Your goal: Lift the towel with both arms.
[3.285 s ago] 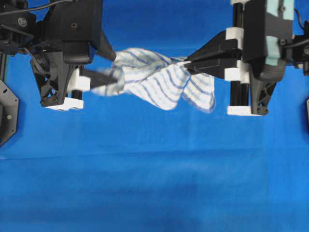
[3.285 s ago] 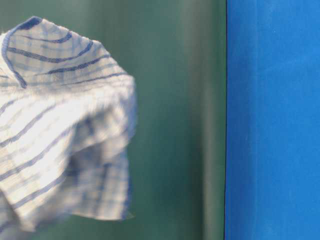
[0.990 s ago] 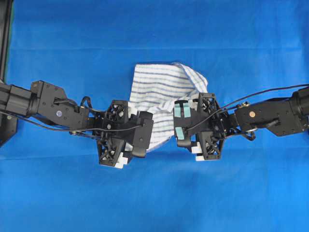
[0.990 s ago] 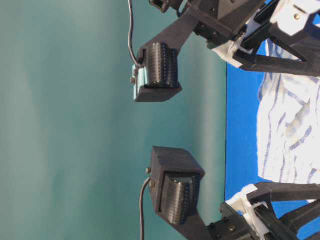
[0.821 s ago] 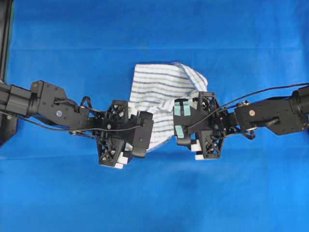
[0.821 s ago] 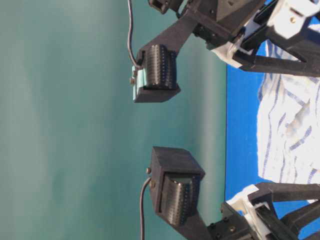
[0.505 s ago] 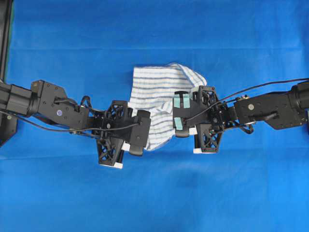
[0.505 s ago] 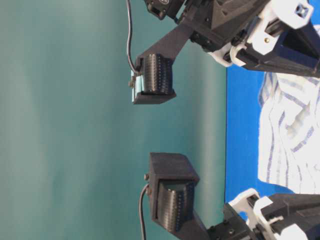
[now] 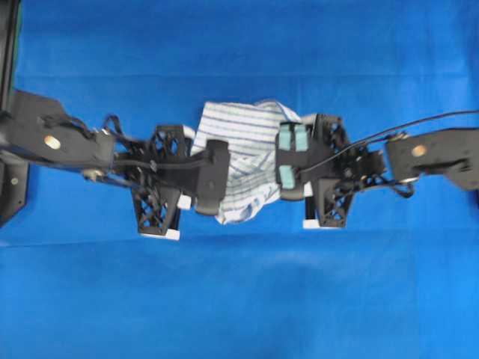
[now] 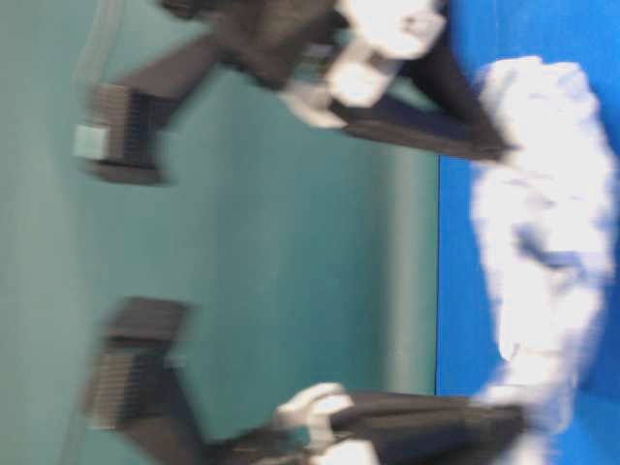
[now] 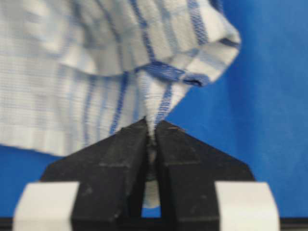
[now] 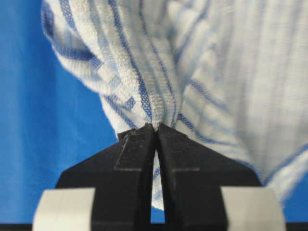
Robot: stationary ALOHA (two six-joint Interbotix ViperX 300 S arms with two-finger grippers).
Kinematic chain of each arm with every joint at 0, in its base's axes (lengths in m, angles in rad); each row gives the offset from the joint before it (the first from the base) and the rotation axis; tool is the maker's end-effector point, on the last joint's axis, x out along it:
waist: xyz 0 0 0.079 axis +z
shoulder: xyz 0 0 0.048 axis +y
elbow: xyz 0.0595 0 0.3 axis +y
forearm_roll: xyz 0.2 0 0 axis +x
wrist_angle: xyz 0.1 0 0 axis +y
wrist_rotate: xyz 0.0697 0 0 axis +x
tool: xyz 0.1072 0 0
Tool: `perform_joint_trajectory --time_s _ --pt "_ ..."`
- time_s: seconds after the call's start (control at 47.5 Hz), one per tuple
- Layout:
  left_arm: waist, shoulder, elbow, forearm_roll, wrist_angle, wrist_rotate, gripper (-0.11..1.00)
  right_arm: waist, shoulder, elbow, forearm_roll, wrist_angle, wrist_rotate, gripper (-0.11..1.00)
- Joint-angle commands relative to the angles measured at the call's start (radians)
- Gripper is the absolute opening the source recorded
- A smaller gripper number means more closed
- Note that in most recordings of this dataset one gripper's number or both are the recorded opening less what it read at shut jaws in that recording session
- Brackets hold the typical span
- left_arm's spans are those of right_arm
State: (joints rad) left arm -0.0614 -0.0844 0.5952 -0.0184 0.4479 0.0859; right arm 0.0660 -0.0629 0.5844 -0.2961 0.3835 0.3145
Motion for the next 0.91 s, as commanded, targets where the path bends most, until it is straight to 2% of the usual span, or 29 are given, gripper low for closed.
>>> perform_joint_trajectory --time_s 0.0,0.19,0.442,0.716,0.884 --pt "0.02 -0.075 -0.046 -0.002 0.051 -0.002 0.01 -0.008 -0.101 -0.061 -0.014 0.066 -0.002 0.03" --pt "0.048 -0.207 -0.118 0.0 0.163 -0.003 0.01 -0.009 -0.207 -0.163 -0.028 0.204 -0.029 0.03" --pt "0.092 -0.336 -0.212 0.002 0.261 -0.003 0.01 -0.008 -0.273 -0.328 -0.028 0.334 -0.132 0.03" --pt "0.098 -0.385 -0.345 0.008 0.356 -0.002 0.01 -0.008 -0.275 -0.495 -0.028 0.43 -0.202 0.03" --pt "0.1 -0.387 -0.391 0.011 0.41 -0.002 0.01 -0.008 -0.276 -0.543 -0.028 0.439 -0.216 0.03"
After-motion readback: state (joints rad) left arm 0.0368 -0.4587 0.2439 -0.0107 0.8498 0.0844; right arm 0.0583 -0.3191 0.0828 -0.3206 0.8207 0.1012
